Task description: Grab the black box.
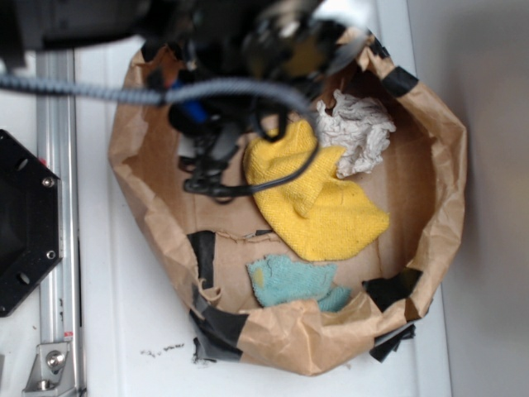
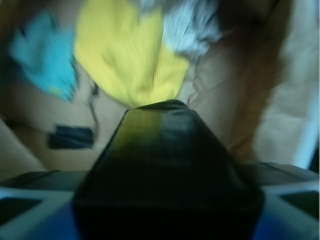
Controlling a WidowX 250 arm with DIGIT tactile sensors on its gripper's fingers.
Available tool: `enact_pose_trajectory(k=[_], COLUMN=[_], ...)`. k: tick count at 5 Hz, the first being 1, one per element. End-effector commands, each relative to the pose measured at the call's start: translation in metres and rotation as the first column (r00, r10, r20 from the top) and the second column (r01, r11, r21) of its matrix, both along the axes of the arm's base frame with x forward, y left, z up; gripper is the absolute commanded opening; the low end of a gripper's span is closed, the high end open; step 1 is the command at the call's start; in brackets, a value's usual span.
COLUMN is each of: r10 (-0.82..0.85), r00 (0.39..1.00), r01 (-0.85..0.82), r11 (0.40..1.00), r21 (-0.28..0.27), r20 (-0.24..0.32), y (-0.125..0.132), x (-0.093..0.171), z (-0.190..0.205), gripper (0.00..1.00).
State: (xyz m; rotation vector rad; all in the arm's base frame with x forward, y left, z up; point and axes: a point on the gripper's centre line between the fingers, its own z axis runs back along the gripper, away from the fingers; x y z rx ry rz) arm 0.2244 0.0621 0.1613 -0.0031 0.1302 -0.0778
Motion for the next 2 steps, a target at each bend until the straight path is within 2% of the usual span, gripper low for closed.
enact_pose_trajectory(k=[1,2], r10=[0.103,0.115], r00=[0.957,0.963], r01=[-0.100,-0.113], r11=[0.995,0.993], r21=[-0.025,-0.020], r20=[0.273,0.243], y=[-0.0170,-0.0231], x=[-0.0200,-0.0209], z=[0.0246,0.0223], gripper=[0.00,0.00])
